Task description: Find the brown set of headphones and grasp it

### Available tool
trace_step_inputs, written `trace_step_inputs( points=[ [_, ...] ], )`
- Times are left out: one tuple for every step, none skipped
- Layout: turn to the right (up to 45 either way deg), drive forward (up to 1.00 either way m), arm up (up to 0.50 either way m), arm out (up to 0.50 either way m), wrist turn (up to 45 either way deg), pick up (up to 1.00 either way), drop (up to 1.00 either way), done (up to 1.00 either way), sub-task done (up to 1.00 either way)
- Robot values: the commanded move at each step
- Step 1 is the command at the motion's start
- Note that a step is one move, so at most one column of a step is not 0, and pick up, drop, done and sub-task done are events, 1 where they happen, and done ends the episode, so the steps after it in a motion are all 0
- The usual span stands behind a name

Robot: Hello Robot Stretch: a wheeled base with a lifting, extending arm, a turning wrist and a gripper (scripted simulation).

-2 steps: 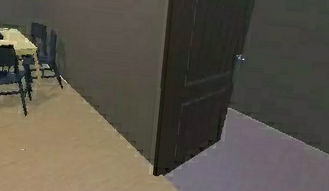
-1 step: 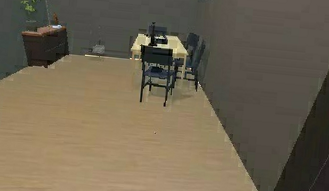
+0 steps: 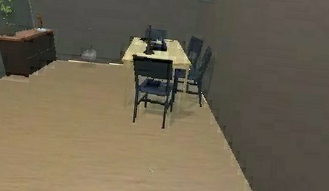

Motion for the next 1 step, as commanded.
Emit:
trace_step_inputs(
  points=[
    [45.0,0.00,0.00,0.00,0.0,0.00,0.00,0.00,0.00]
  ],
)
